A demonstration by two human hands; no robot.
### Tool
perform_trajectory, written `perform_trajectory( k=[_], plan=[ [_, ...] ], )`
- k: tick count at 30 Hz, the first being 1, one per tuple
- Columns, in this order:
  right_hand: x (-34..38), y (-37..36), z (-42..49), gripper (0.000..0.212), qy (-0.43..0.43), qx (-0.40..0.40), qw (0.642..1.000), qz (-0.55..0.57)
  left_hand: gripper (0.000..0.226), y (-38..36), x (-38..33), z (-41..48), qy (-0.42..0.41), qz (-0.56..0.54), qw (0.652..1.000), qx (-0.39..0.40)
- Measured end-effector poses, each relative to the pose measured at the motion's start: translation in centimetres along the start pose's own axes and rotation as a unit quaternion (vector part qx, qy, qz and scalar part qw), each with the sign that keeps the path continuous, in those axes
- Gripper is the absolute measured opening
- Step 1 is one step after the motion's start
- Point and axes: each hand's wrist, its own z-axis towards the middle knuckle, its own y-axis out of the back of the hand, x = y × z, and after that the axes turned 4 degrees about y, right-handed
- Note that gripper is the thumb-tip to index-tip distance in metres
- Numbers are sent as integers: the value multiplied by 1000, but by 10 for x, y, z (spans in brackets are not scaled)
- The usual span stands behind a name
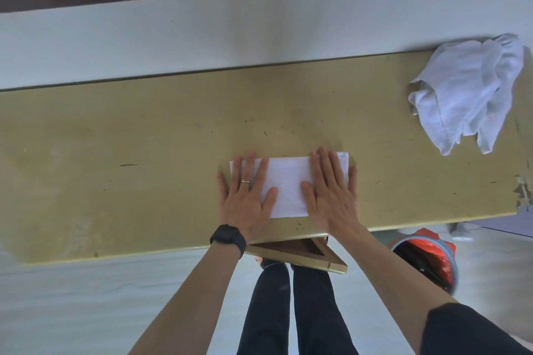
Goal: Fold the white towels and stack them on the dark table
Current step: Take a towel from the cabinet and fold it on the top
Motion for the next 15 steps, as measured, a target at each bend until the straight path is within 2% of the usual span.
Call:
perform_trajectory(
  k=[4,7,9,11,15],
  plan=[
    [-6,13,-5,64,17,-44,999,12,64,6,-5,-8,51,-7,998,19],
    [0,24,-29,51,6,-106,994,6,62,13,-3,-18,82,0,996,20],
    [10,26,-47,45,-19,-84,996,-10,57,16,0,-24,74,20,997,-15],
    [18,25,-55,48,-48,-46,997,-24,49,17,7,-29,54,39,996,-51],
    [20,30,-22,60,-85,27,996,-21,38,22,10,-38,33,53,997,-50]
  ],
)
